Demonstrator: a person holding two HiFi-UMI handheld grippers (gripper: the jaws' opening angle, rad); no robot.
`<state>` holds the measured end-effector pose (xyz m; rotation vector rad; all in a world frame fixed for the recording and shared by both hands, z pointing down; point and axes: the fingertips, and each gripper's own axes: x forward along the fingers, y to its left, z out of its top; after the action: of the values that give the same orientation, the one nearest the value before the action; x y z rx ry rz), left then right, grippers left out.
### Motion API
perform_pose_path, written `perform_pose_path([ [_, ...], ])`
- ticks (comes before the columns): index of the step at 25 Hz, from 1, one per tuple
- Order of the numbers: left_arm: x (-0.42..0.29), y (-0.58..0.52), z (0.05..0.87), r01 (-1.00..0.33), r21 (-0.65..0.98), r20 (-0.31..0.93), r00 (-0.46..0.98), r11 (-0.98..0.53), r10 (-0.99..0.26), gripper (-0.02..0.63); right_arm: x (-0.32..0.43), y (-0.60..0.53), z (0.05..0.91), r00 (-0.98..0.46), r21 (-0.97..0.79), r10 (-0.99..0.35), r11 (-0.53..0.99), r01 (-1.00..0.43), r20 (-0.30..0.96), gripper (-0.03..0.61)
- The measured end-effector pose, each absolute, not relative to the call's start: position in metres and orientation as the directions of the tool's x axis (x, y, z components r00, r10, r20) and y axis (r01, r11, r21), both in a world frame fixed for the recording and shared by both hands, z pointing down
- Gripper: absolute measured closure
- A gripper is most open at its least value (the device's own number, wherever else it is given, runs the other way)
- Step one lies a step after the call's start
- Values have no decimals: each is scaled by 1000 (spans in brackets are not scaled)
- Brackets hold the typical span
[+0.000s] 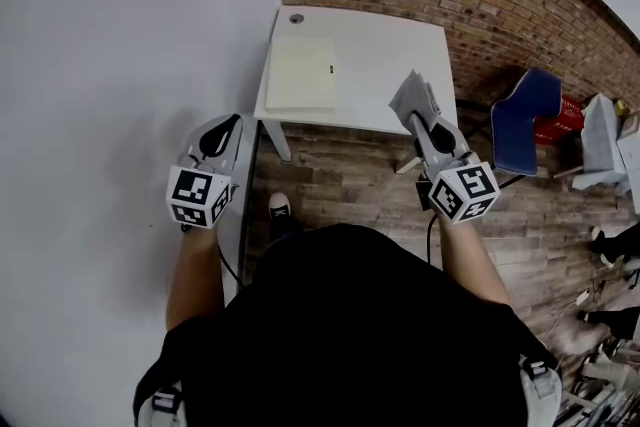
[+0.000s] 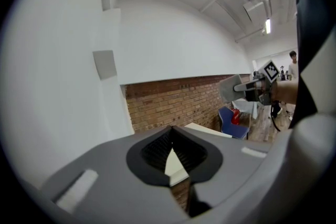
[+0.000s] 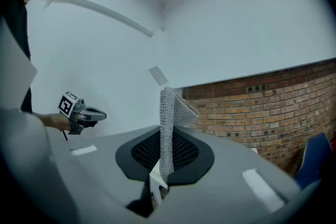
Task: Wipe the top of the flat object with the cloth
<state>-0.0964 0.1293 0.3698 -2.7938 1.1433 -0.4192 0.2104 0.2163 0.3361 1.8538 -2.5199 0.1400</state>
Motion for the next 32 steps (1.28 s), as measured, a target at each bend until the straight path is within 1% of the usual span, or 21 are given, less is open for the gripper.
perform_pose_path([
  [22,-86,88,384,-644,-165,234,710,-747,-664,612,213,183,346,-270,-76,-959,264,-962,83,569],
  [32,-94,61,389,-645,-155,238,711,-749,-662,612,204,157,350,-270,-76,-958,264,-962,94,569],
])
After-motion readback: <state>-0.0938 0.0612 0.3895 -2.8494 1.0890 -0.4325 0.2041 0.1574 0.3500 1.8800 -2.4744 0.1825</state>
